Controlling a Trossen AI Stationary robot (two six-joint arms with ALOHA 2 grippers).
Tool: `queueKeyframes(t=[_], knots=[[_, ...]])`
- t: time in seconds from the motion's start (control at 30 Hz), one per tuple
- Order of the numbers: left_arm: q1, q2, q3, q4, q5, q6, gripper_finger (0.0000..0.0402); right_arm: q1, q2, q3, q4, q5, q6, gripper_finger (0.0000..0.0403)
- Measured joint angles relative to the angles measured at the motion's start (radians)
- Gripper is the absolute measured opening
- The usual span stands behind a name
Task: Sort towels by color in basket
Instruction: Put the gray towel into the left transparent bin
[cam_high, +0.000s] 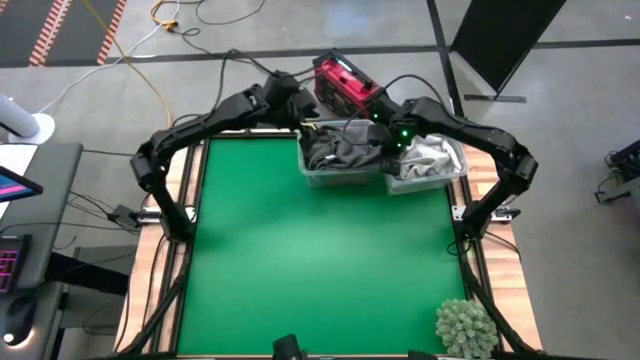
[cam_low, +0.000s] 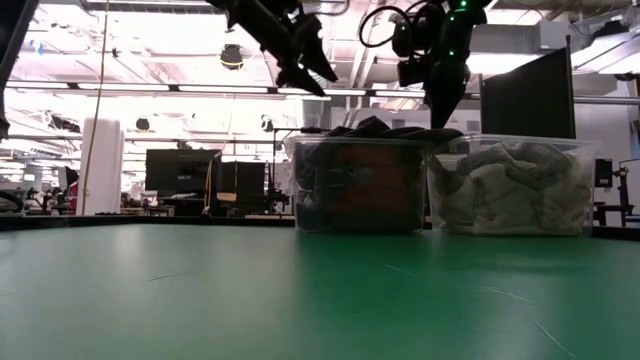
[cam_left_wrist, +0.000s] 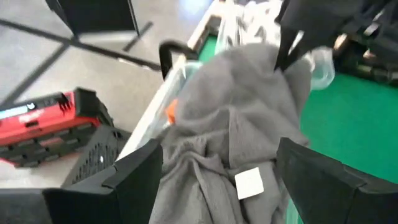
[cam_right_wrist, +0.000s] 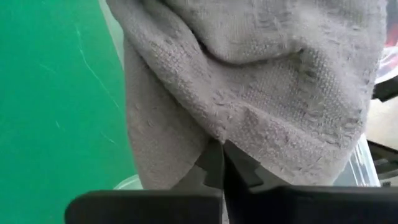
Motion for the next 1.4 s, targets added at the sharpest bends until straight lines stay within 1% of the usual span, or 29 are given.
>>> queueKeyframes(t=[0.1, 0.2, 0.33, 0.4, 0.53, 0.6, 0.67, 0.73, 0.83, 1.0, 1.13, 1.27, 1.4], knots=[[0.002, -0.035, 0.0, 0.009, 0.001, 0.0, 0.0302, 0.0, -0.003, 0.034, 0.001, -0.047, 0.028, 0.0013], [0.002, -0.062, 0.0, 0.016, 0.002, 0.002, 0.0302, 0.006, -0.017, 0.093, 0.042, -0.108, 0.043, 0.0012], [0.002, -0.085, 0.0, 0.018, 0.002, 0.002, 0.0302, 0.025, -0.017, 0.176, 0.114, -0.143, 0.048, 0.0012], [0.002, -0.095, 0.0, 0.018, 0.002, 0.002, 0.0302, 0.032, -0.017, 0.205, 0.164, -0.164, 0.043, 0.0012], [0.002, -0.109, 0.0, 0.019, 0.003, -0.011, 0.0302, 0.043, -0.012, 0.208, 0.301, -0.213, 0.032, 0.0012], [0.002, -0.113, 0.0, 0.008, 0.002, -0.018, 0.0302, 0.043, 0.014, 0.2, 0.374, -0.223, 0.038, 0.0012], [0.002, -0.113, 0.0, -0.005, 0.002, -0.021, 0.0302, 0.043, 0.056, 0.183, 0.42, -0.246, 0.077, 0.0012], [0.002, -0.113, 0.0, -0.032, 0.002, -0.021, 0.0302, 0.039, 0.107, 0.163, 0.466, -0.285, 0.12, 0.0012], [0.002, -0.113, 0.0, -0.08, 0.002, -0.021, 0.0302, 0.035, 0.191, 0.148, 0.491, -0.331, 0.159, 0.0012], [0.002, -0.113, 0.0, -0.146, 0.002, -0.021, 0.0302, 0.035, 0.324, 0.148, 0.464, -0.332, 0.171, 0.0012], [0.002, -0.113, 0.0, -0.175, 0.001, -0.018, 0.0302, 0.033, 0.396, 0.15, 0.438, -0.303, 0.201, 0.0012], [0.002, -0.113, 0.0, -0.182, 0.001, -0.017, 0.0302, 0.03, 0.435, 0.152, 0.418, -0.26, 0.223, 0.0023], [0.002, -0.113, 0.0, -0.178, 0.0, -0.004, 0.0302, 0.023, 0.435, 0.153, 0.402, -0.254, 0.279, 0.0037]])
